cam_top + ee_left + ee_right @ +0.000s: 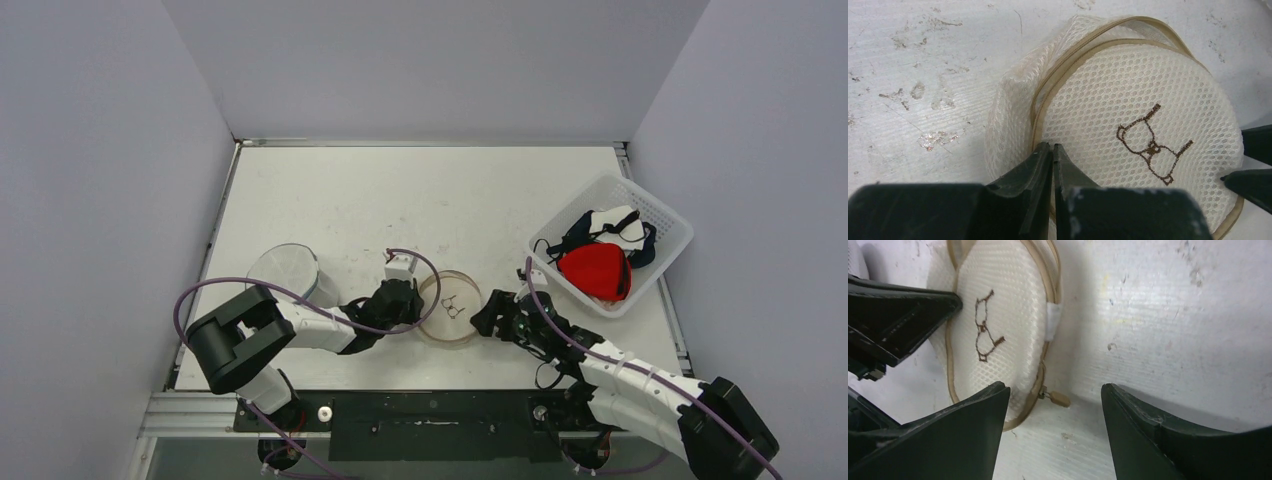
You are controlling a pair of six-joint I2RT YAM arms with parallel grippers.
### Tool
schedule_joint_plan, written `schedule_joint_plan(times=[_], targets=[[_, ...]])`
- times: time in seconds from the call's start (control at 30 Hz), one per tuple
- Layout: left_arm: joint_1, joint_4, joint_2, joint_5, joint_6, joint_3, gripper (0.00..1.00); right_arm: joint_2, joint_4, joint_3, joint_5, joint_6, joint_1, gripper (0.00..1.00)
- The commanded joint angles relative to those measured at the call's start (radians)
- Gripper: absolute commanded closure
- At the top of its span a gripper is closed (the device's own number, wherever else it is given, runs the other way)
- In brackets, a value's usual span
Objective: Unzip the laundry bag and remove the bra
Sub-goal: Pick up the laundry bag at the center of the board.
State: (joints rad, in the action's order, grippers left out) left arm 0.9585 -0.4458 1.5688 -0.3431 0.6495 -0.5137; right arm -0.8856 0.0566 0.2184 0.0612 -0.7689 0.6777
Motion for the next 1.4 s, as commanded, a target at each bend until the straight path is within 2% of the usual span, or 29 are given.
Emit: schedule_joint_plan(times=[0.0,0.17,0.27,0.4,0.7,0.87,0.97,1.1,1.23,1.37], targets=[[-0.007,-0.009,0.008,-0.001,0.021,0.033,0.95,-0.033,0.159,-0.032,0.078,-0.065,-0.007,0.3],[-0.007,-0.032,0.017,-0.002,0.037,0.053,0.96,-0.14,0.324,-0.076,0.135,-0.131,-0.014,0.29],[-0.007,-0.055,0.037,0.009,0.051,0.065,0.96,-0.227,0.433,-0.089,0.17,-0.171,-0.014,0.33],[-0.006,-0.1,0.069,0.031,0.074,0.084,0.96,-0.338,0.564,-0.095,0.203,-0.229,0.006,0.44],[-0.003,-0.174,0.081,0.065,0.107,0.114,0.96,-0.493,0.589,-0.037,0.132,-0.241,0.089,0.67],[-0.001,-0.174,0.045,0.066,0.11,0.13,0.96,-0.484,0.58,-0.029,0.096,-0.235,0.097,0.92],[0.0,-0.153,-0.018,0.059,0.116,0.144,0.96,-0.417,0.516,-0.015,0.076,-0.207,0.096,0.95],[0.001,-0.043,-0.175,0.042,0.125,0.125,0.9,-0.284,0.324,0.037,0.031,-0.143,0.095,0.95],[0.009,0.117,-0.356,0.011,0.115,0.072,0.71,-0.187,0.147,0.118,-0.014,-0.065,0.071,0.95],[0.019,0.251,-0.551,-0.032,0.106,0.024,0.57,-0.164,0.084,0.184,-0.009,-0.023,0.013,0.95]])
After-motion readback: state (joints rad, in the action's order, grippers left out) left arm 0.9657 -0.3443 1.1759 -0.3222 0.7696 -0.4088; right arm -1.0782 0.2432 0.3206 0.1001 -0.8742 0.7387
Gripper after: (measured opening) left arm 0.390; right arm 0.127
